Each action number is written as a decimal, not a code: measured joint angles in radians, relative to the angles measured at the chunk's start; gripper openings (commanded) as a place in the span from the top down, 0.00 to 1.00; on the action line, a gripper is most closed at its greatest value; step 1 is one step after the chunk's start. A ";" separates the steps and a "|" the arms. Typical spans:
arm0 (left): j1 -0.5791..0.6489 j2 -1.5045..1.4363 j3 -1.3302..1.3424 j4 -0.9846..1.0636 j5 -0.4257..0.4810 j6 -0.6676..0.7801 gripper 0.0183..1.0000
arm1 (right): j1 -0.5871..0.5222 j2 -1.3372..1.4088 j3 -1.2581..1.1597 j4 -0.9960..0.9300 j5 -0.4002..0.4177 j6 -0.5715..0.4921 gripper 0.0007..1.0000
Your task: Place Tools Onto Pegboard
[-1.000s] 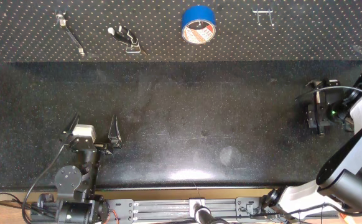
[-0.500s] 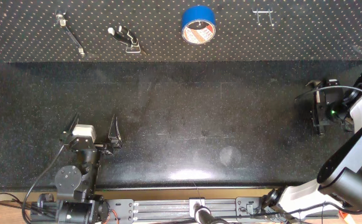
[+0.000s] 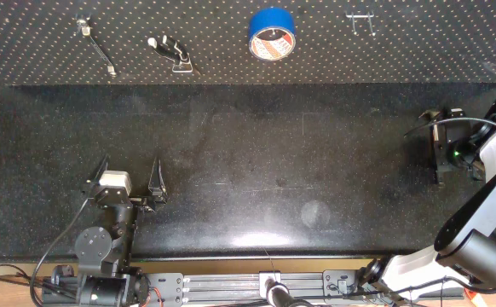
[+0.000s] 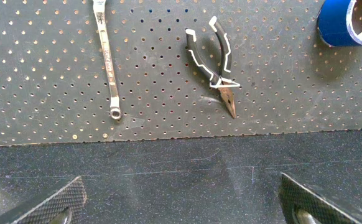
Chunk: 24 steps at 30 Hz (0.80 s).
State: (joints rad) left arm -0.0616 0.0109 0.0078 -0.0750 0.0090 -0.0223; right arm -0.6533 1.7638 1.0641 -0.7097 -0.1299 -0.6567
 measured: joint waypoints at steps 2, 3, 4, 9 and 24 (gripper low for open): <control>0.000 0.000 0.000 0.000 0.000 0.000 0.00 | 0.000 0.000 0.000 0.000 0.000 0.000 0.77; 0.000 0.000 0.000 0.000 0.000 0.000 0.00 | 0.000 0.000 0.000 0.000 0.000 0.000 0.77; 0.000 0.000 0.000 0.000 0.000 0.000 0.00 | 0.000 0.000 0.000 0.000 0.000 0.000 0.78; 0.000 0.000 0.000 0.000 0.000 0.000 0.00 | 0.000 0.000 0.000 0.000 0.000 0.000 0.81; 0.000 0.000 0.000 0.000 0.000 0.000 0.00 | 0.000 0.000 0.001 -0.001 0.000 0.000 0.87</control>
State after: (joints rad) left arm -0.0616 0.0109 0.0078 -0.0750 0.0090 -0.0223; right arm -0.6533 1.7638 1.0649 -0.7105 -0.1303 -0.6567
